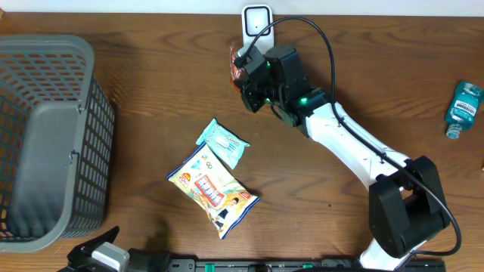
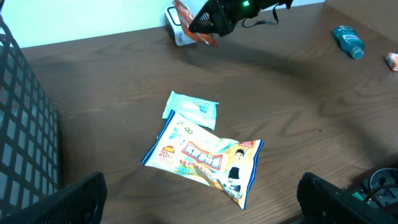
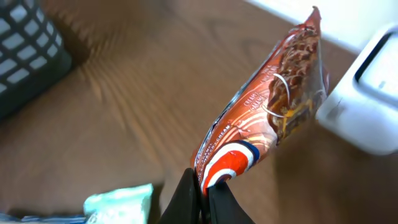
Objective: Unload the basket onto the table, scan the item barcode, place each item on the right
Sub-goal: 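Carry the chocolate bar up to the white scanner window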
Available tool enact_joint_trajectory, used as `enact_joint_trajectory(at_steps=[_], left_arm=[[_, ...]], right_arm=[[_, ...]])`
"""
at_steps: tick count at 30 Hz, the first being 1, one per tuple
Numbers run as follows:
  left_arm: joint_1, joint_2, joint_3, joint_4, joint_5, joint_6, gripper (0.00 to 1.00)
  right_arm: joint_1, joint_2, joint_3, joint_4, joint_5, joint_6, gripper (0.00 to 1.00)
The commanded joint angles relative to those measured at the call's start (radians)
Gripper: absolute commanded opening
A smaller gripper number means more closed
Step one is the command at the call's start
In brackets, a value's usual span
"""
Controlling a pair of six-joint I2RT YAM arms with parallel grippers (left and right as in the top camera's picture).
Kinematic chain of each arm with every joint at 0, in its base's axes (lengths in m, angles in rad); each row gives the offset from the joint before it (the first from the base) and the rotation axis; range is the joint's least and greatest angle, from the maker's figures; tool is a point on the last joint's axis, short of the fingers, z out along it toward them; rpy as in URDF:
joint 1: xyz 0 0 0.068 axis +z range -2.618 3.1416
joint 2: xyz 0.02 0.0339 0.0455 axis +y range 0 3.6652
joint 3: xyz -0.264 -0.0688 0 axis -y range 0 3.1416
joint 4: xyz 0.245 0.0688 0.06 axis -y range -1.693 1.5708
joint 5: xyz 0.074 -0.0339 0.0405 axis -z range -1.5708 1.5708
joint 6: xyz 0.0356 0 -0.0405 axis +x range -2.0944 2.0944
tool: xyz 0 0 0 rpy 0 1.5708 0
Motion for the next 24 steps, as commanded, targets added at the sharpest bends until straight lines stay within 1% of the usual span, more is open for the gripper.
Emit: enact_joint_trajectory(at_steps=[1,3,6,12,15,19,24], left_arm=[[0.001,-0.003,0.004,0.003,0.012,0.003,0.98],[0.001,-0.003,0.004,0.003,0.012,0.003,0.98],[0.001,-0.003,0.004,0.003,0.012,0.003,0.98],[0.001,-0.003,0.004,0.003,0.012,0.003,0.98],[0.001,-0.003,0.004,0.003,0.012,0.003,0.98],[0.000,-0.003,0.004,0.003,0.012,0.003,0.98],[0.001,-0.003,0.004,0.003,0.012,0.003,0.98]], right_arm=[[-0.011,0.047,0.084,0.029,0.054,-0.067,0.01],[-0.019,0.100,0.152,0.025,0.097,-0.072,0.01],[-0.034,0.222,0.307,-0.008,0.132,-0.100,0.01],[-0.062,0.487,0.676,-0.082,0.255,-0.119,0.01],[-0.083,0.604,0.830,-0.101,0.278,-0.114,0.01],[-0.116,0.737,0.980,-0.061,0.278,-0.066,0.01],[-0.135,0.818,1.020,0.023,0.282,-0.019,0.01]])
